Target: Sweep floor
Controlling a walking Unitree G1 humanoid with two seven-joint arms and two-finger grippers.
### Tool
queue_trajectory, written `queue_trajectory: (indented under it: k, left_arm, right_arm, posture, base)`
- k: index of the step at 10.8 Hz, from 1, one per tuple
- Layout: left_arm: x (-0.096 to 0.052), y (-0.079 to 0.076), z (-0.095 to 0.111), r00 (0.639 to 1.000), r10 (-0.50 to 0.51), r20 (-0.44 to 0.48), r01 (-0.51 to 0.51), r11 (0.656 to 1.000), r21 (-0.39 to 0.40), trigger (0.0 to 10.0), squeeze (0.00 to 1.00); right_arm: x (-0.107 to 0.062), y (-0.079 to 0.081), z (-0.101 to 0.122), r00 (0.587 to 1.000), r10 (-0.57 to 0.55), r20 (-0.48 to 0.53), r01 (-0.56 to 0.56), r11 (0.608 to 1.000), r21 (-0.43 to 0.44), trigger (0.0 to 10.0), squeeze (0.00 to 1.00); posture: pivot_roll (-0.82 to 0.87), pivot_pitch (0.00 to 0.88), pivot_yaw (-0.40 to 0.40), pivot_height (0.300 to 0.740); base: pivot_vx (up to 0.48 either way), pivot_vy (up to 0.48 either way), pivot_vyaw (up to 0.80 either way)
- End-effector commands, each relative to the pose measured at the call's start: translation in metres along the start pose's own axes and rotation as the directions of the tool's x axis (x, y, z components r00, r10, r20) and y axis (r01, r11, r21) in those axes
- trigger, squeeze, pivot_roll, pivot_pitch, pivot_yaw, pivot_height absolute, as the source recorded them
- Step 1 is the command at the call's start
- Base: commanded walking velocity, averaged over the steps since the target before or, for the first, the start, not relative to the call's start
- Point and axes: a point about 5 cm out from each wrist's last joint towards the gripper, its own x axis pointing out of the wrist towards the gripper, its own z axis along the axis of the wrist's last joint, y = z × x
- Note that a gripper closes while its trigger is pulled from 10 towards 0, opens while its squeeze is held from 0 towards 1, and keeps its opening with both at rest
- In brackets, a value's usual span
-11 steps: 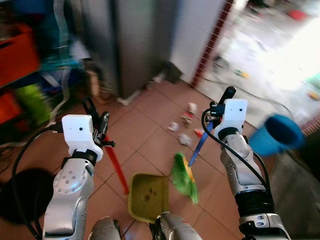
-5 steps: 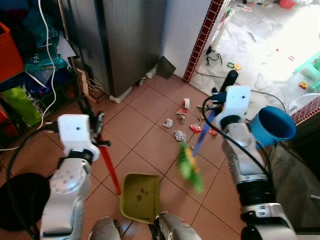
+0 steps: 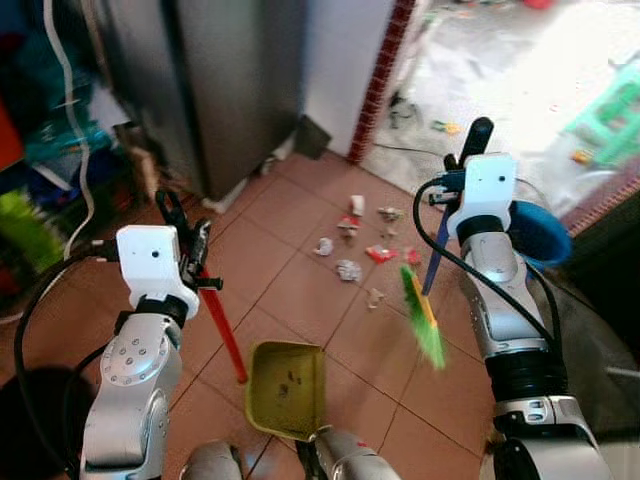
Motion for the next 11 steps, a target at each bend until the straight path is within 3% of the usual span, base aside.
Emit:
queue_trajectory:
  k: [1,7,11]
  left_arm:
    - [0.000,-0.005,0.010,0.998,-0.026,0.056,0.026,1.000,-0.009,10.0,0.00]
    - [-0.001,-0.008,0.011,0.996,-0.050,0.073,0.051,0.999,-0.005,10.0,0.00]
    - [-0.002,-0.010,0.011,0.995,-0.070,0.072,0.070,0.998,0.000,10.0,0.00]
  right_arm:
    - [0.001,-0.006,0.002,0.999,-0.021,0.024,0.022,0.999,-0.034,10.0,0.00]
    - [-0.010,0.007,-0.019,0.999,0.027,-0.046,-0.029,0.999,-0.039,10.0,0.00]
    - [-0.009,0.006,-0.021,0.999,0.016,-0.052,-0.018,0.999,-0.049,10.0,0.00]
  posture:
    - [0.09,0.121,-0.102,0.740]
    - [0.10,0.109,-0.105,0.740]
    - [0.10,0.102,-0.101,0.740]
  base:
    - [0.300,0.000,-0.80]
    - [0.368,0.000,-0.11]
    - [0.435,0.000,-0.76]
